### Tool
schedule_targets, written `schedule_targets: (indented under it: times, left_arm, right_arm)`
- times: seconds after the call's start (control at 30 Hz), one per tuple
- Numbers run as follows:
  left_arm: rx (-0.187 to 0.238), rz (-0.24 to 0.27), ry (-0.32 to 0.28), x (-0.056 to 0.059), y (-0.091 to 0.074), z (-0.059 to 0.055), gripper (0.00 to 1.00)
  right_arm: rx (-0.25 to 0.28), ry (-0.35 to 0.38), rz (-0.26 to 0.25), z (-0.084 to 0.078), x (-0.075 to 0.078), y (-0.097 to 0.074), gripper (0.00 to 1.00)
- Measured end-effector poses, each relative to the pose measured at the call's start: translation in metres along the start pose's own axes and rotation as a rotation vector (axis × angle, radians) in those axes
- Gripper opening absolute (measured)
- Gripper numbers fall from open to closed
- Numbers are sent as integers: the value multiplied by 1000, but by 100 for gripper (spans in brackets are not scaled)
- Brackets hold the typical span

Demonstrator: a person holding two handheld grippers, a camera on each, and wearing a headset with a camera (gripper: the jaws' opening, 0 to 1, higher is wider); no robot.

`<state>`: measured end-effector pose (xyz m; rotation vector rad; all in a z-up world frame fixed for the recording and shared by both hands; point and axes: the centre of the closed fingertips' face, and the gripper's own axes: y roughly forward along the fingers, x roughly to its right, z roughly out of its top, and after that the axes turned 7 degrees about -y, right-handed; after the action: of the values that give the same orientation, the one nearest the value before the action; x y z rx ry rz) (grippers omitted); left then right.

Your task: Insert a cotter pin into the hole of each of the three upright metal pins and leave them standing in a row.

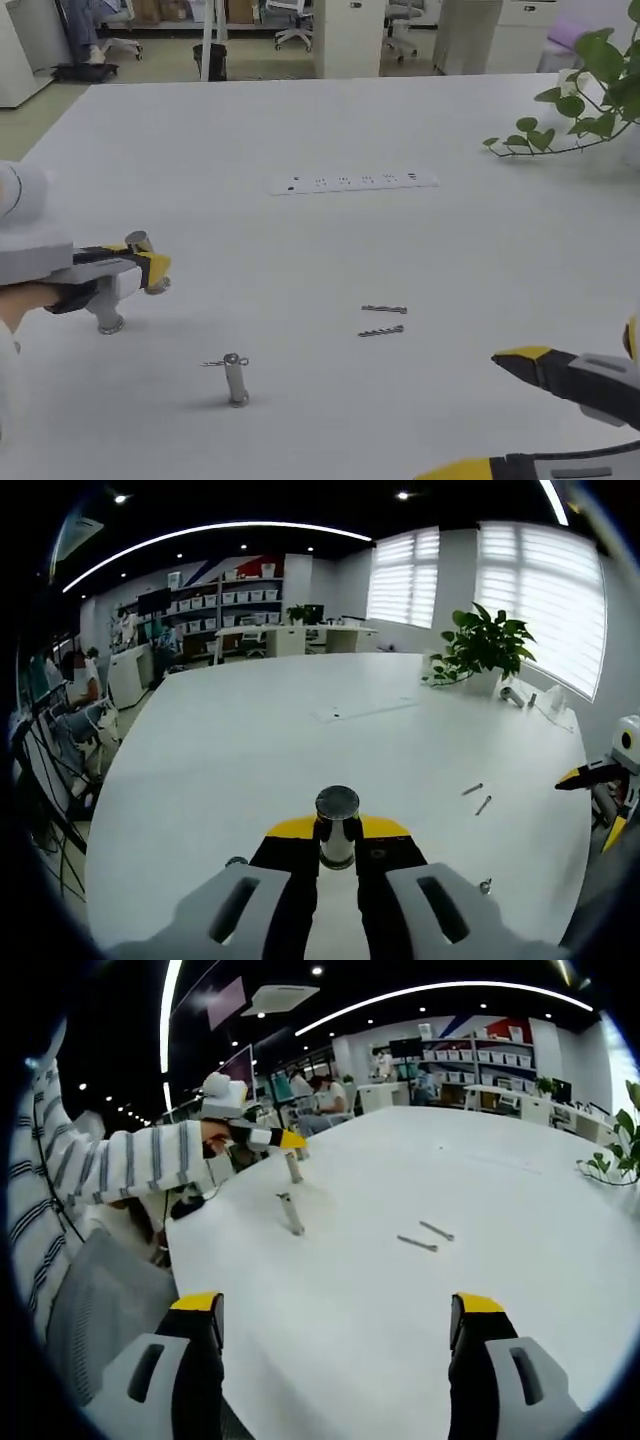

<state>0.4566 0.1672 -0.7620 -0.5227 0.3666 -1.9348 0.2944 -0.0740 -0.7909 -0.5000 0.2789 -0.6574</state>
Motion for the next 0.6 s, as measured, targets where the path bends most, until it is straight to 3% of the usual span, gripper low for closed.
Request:
schedule_targets:
  times: [0.17,0.4,0.6]
  left_arm:
    - [-20,-45,0,20,-14,2,11]
    - [-33,-52,-23,39,-33,11,11]
    - [-11,-63,-65,55,-49,22,11]
  right_arm:
    - [4,-3,13,1,-4,2,98]
    - [25,-2,11,5,-4,3,100]
    - [38,-2,13,7,-5,3,100]
